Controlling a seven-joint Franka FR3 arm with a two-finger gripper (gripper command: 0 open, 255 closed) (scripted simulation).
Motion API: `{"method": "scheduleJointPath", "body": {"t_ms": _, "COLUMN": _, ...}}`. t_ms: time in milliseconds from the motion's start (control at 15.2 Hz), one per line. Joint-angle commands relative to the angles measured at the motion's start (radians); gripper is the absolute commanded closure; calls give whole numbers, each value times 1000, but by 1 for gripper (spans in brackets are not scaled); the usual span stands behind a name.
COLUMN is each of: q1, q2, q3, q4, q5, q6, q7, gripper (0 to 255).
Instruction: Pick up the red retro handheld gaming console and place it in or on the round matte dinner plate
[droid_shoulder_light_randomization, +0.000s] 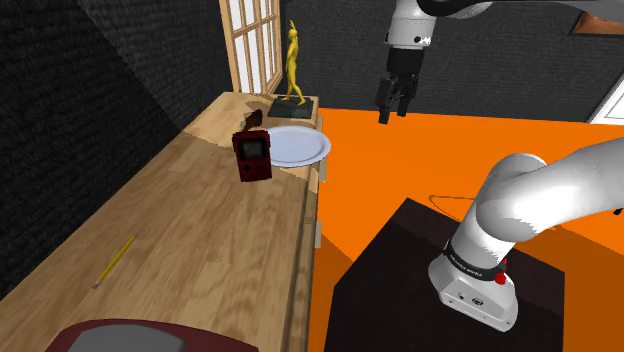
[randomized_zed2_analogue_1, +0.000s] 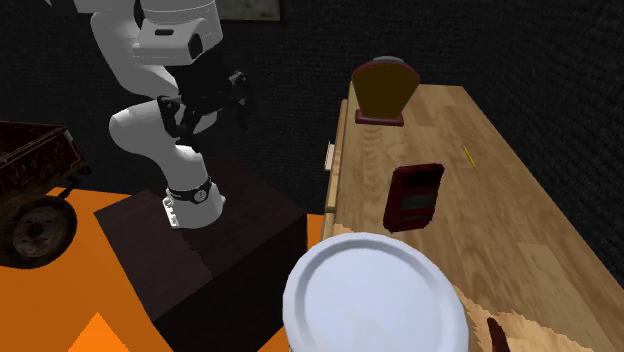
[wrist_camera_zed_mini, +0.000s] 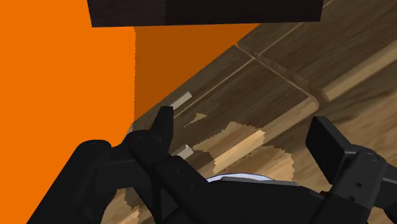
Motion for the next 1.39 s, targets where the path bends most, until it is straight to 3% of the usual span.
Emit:
{"method": "scheduleJointPath", "body": {"t_ms": 0, "q1": 0, "q2": 0, "q3": 0, "q4": 0, "q5": 0, "q6": 0, "q7": 0, "gripper": 0}}
{"method": "scheduleJointPath", "body": {"t_ms": 660, "q1": 96, "q2": 337, "q3": 92, "q4": 201, "q5": 15, "q6": 169, "q7": -43, "gripper": 0}}
{"method": "scheduleJointPath", "body": {"t_ms": 1320, "q1": 169, "q2": 663, "q3": 188, "q4": 487, "q5": -30, "q6": 240, "q7": -63, "gripper": 0}}
